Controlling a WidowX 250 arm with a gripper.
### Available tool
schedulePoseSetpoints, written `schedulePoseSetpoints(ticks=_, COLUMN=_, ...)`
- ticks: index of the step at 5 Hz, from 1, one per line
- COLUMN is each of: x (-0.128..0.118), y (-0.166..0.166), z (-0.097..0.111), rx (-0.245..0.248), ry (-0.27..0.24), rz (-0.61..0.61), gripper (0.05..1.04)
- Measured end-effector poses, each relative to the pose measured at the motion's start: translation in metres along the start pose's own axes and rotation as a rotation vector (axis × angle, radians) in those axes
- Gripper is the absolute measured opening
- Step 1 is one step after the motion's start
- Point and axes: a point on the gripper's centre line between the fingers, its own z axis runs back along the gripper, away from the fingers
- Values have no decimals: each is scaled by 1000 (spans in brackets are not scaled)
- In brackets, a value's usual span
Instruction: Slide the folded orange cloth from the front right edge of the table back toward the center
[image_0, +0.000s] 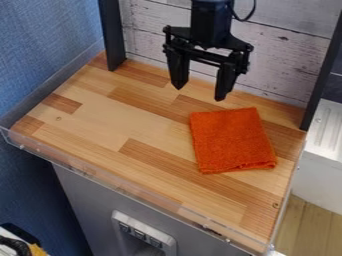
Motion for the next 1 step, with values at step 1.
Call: schedulePoseSetpoints(ticks=1, x=0, y=7, z=8, rx=-1, ry=-14, rz=0, gripper=999)
